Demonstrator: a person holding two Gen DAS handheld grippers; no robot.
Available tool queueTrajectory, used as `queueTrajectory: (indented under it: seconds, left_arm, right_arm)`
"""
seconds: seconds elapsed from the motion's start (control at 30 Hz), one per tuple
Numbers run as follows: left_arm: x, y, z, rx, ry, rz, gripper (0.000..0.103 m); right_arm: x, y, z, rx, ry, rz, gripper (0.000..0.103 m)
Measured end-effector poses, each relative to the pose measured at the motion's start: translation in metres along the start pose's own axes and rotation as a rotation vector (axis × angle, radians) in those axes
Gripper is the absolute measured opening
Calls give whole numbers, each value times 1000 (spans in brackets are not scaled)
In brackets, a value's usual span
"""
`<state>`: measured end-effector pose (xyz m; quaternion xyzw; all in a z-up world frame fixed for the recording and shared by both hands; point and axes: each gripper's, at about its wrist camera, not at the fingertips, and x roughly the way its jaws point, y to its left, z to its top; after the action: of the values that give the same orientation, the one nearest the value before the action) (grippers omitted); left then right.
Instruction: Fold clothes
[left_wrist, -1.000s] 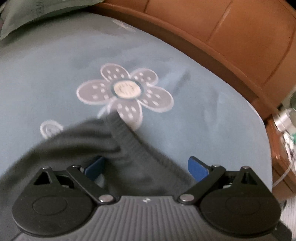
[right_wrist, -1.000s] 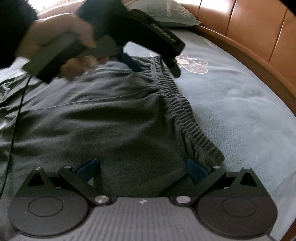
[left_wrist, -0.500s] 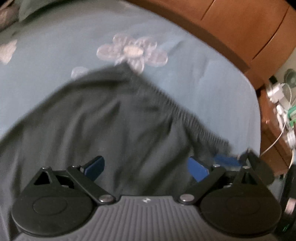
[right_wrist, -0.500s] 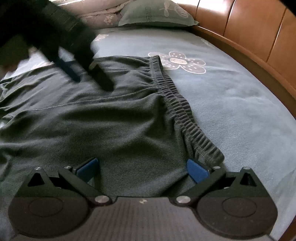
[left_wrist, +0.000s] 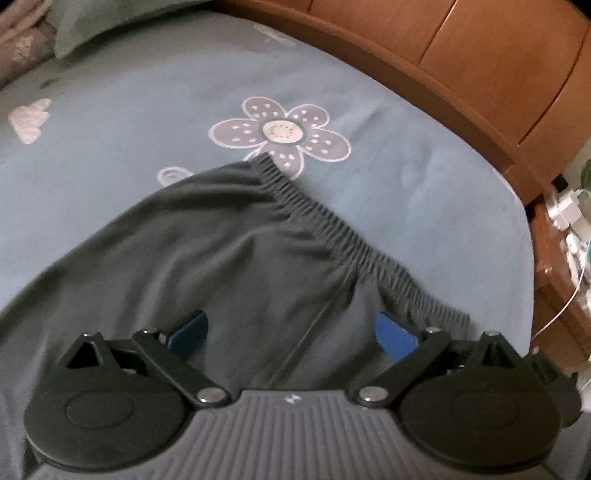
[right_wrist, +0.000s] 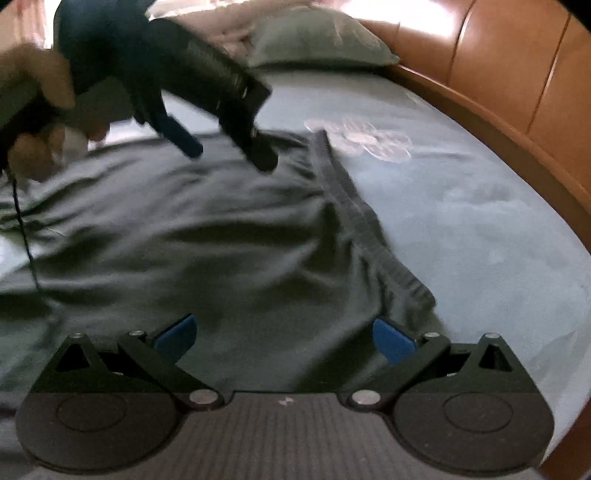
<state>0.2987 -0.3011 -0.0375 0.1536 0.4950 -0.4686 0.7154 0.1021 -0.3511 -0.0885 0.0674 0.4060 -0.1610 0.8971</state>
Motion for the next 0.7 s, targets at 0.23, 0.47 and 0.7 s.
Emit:
queueTrajectory:
  seconds: [0.23, 0.47, 0.7]
  left_arm:
    - [-19, 7, -62, -63, 18, 31, 97]
    - [-7, 26, -68, -192, 9, 51, 97]
    - [-29, 38, -73, -206, -24, 74, 97]
  right_arm:
    - [12, 10, -21, -35, 108, 22, 103]
    - [0, 9, -7, -69, 70, 28, 103]
    - [15, 34, -8, -118, 156, 82, 103]
